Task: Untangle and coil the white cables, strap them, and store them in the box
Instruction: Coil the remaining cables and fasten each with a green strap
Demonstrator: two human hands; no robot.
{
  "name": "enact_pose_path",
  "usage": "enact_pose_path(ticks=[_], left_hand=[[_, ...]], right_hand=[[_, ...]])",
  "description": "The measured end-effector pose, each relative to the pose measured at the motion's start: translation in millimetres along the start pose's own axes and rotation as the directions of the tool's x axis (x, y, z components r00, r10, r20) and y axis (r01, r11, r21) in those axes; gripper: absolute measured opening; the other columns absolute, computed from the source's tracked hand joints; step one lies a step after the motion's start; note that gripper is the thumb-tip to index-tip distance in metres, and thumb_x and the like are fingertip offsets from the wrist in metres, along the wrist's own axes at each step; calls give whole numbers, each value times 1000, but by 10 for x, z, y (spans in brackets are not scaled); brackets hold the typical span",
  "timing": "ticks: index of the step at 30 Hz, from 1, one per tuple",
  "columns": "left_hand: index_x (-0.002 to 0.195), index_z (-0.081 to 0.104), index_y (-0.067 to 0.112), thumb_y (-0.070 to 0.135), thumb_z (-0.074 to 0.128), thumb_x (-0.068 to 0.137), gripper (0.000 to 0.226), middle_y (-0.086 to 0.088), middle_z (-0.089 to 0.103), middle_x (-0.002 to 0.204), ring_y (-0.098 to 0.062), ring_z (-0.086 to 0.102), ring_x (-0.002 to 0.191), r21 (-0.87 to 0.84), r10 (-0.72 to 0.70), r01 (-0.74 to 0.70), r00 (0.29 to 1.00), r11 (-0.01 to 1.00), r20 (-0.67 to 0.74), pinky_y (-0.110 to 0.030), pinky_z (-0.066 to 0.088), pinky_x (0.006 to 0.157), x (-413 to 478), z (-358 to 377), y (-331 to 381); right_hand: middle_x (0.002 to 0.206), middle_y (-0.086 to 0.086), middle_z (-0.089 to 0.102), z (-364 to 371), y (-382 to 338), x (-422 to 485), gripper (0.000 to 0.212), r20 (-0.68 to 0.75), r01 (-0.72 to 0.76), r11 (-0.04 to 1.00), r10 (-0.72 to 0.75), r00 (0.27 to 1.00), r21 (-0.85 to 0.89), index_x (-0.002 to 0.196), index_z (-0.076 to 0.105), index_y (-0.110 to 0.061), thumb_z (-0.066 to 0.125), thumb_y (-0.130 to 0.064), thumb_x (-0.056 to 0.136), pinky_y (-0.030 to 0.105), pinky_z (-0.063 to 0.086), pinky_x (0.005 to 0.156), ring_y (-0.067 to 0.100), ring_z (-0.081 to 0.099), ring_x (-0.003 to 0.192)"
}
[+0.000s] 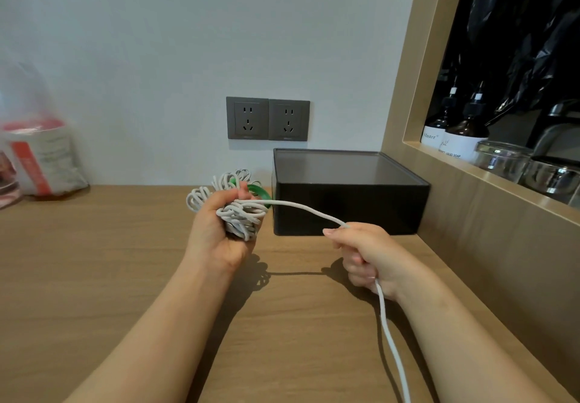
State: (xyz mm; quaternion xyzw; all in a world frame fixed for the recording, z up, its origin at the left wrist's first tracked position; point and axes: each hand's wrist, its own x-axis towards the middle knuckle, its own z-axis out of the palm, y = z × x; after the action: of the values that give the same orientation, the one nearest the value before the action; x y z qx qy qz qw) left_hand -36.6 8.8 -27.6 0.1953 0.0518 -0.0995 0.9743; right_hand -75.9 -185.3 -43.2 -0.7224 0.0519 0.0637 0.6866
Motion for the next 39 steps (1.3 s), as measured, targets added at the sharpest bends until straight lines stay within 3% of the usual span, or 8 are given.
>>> enact_pose_path(ticks=[3,11,17,21,24,30,34,39], left_hand=[[72,54,4,6,45,90,21,0,50,50,-5,50,37,-67,16,-14,999,998,33,-15,47,39,-4,-22,85],[35,53,3,3,44,86,51,2,49,40,-5,47,32,-122,95,-99,995,988,-41,-14,47,46,35,-43,178],[51,53,4,5,45,88,37,2,47,42,-6,45,31,-240,37,-39,999,970,-11,-12,42,38,51,-96,180],[56,53,6,4,50,65,9,3,47,42,-5,45,30,-207,83,-74,996,975,36,-12,42,38,19,-59,185],[65,46,9,5,49,74,11,4,43,38,-6,45,29,-182,104,-98,994,978,27,-13,45,39,31,-54,183],[52,50,6,5,50,69,17,4,43,41,-4,44,32,-138,50,-43,998,989,48,-11,43,42,27,-88,216],[60,49,6,5,53,68,9,3,42,43,-6,43,33,4,-39,39,995,999,96,-14,42,37,-10,-67,96],[72,49,6,7,51,68,5,1,40,44,-8,40,34,296,-81,32,984,955,157,-14,40,37,-64,-8,-1]], right_hand=[[43,-2,30,-89,-16,-39,24,217,-52,970,-1,976,237,58,45,-11,56,-19,77,16,27,36,7,29,34],[57,2,38,-134,-30,-108,19,348,-205,958,126,929,200,71,52,-9,45,-17,86,28,50,48,11,41,43],[60,0,47,-130,-15,-92,15,106,-53,978,76,991,-201,90,62,-5,52,-16,93,16,33,37,6,37,43],[46,-3,40,-163,-46,-132,36,71,-40,913,74,995,-406,67,59,-9,58,-40,86,18,32,39,8,32,38],[45,-2,36,-226,-46,-139,43,49,-73,928,98,994,-367,58,52,-12,54,-43,88,21,38,45,9,32,40],[55,1,38,-341,-69,-116,23,68,-11,962,-8,998,273,77,54,-6,43,-16,94,16,33,35,8,35,42],[53,0,40,-254,-49,-56,17,-212,6,994,17,977,107,96,60,-9,46,-20,96,14,26,30,6,31,38],[60,3,42,-157,-20,-42,17,-417,127,982,-174,892,-137,96,64,-19,48,-25,96,19,26,37,10,31,45]])
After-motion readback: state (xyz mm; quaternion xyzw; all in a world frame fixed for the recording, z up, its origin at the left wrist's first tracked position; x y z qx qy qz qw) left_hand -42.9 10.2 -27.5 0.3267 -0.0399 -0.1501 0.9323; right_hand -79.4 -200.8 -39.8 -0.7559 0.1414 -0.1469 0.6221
